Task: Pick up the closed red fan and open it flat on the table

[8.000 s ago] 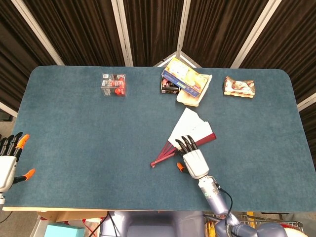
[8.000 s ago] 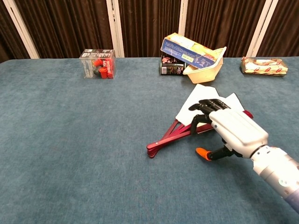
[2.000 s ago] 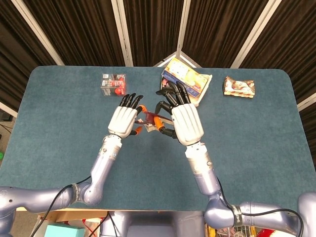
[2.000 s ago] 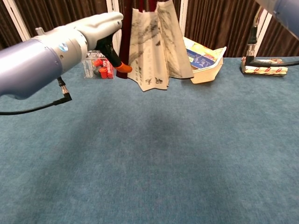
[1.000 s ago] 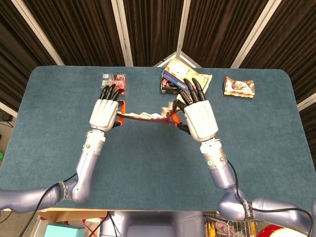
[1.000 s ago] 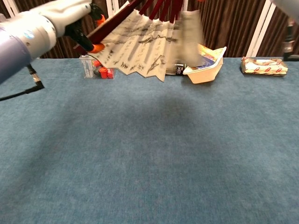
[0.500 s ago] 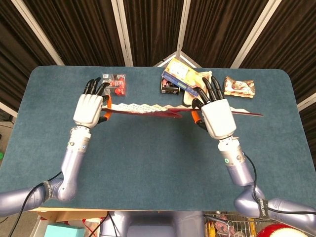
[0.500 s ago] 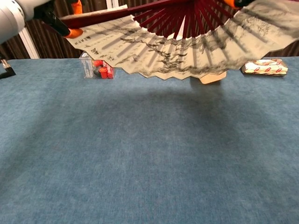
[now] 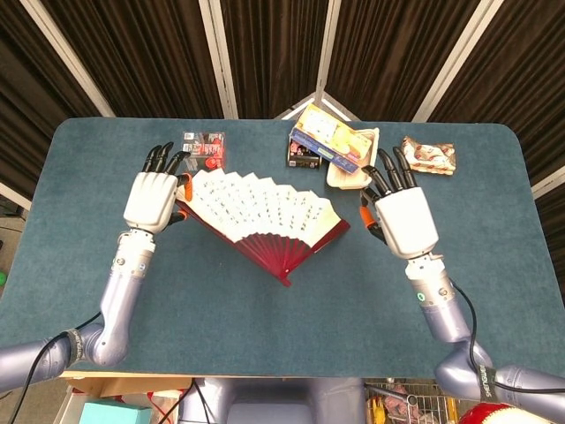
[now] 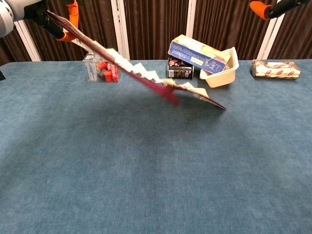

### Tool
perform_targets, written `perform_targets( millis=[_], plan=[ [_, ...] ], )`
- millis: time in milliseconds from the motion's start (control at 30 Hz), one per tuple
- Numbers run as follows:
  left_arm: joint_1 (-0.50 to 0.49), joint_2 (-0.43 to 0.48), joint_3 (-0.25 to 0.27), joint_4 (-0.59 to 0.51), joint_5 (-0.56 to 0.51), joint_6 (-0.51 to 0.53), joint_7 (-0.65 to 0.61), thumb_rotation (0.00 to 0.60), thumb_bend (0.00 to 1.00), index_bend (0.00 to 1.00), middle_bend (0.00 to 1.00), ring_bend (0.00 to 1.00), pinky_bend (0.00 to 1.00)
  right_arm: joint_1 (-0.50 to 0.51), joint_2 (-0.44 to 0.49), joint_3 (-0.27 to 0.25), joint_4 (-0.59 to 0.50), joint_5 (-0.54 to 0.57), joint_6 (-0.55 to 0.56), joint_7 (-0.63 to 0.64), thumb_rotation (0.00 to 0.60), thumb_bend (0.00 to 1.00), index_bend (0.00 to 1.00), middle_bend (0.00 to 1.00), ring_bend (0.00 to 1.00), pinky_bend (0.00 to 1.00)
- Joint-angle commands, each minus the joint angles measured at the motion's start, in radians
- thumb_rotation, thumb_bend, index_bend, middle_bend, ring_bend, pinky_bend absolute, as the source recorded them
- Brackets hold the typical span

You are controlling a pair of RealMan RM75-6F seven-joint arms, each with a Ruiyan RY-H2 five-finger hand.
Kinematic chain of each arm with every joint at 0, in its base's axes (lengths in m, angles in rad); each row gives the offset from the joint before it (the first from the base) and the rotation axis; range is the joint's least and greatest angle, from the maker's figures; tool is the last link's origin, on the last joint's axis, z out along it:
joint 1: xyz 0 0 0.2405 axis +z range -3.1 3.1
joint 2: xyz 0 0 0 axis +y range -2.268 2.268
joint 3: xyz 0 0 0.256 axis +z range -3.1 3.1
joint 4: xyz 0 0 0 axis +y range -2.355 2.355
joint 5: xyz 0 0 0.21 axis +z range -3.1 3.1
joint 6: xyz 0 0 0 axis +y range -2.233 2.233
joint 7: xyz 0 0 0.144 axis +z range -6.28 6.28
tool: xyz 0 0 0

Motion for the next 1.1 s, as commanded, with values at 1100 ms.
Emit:
perform_targets(
  millis=[1100],
  plan=[
    [0.193, 0.254, 0.169, -0.085, 0.085, 0.024, -0.104, 0.6, 0.5, 0.6, 0.14, 0.0, 0.0, -0.029, 0.008, -0.012, -0.055, -0.013, 0.018, 0.005, 0.6, 0.68, 0.79, 0.29, 0.08, 0.05]
  ],
)
